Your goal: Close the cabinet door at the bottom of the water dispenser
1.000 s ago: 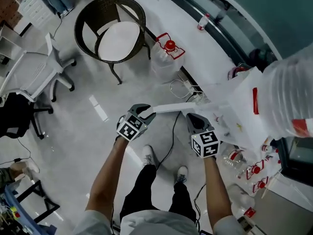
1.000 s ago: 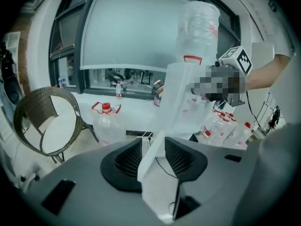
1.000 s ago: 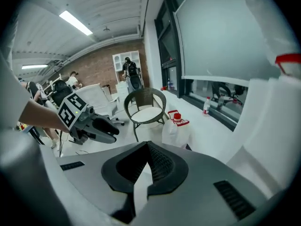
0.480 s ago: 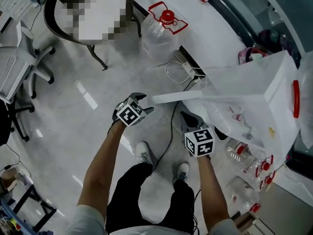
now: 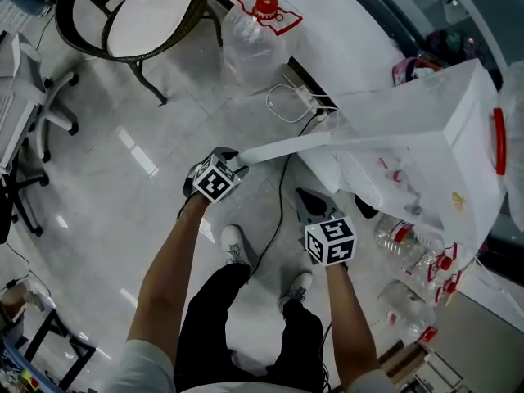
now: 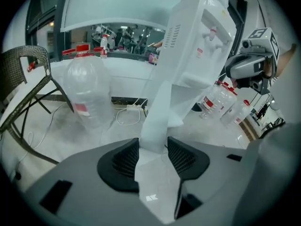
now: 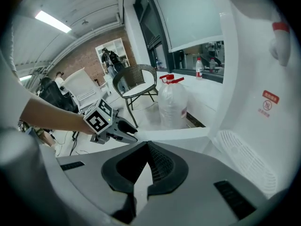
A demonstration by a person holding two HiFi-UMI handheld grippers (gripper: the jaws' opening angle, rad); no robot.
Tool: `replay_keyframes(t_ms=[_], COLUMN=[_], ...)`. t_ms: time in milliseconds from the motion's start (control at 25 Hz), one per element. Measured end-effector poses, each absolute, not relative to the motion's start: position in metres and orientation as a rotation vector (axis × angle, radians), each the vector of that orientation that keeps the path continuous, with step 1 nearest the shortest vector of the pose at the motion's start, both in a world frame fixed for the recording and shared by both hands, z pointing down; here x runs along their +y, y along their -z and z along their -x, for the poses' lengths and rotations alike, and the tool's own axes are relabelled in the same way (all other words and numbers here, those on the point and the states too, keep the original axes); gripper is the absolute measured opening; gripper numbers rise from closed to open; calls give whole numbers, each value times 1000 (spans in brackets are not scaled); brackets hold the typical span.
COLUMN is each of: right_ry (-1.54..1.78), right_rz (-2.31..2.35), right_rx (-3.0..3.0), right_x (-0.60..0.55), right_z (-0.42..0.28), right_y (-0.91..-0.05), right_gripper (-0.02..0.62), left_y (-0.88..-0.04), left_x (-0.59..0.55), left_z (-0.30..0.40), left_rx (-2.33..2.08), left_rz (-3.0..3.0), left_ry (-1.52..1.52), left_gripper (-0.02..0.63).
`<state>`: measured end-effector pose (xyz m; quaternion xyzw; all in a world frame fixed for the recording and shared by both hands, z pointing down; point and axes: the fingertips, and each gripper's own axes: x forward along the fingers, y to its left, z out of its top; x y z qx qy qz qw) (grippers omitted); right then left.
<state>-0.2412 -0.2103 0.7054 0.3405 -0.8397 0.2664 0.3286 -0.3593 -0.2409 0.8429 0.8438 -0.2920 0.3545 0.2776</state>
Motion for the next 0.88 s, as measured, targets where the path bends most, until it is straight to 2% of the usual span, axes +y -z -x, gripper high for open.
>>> replay_keyframes(t_ms=[200, 880], right_ry=[-690, -710], right_rz=[-887, -875], right_rx=[-2177, -2148], right_x=[-191, -117], right_z=[218, 115], right_y=[-696, -700], right_gripper=[25, 25], left_y=[-840, -837], left_x=[-219, -131], left_z=[352, 257], left_rx=[-860, -1059], left_rz=[-2193, -2034], left_ry=[-883, -709], left_gripper=[193, 181])
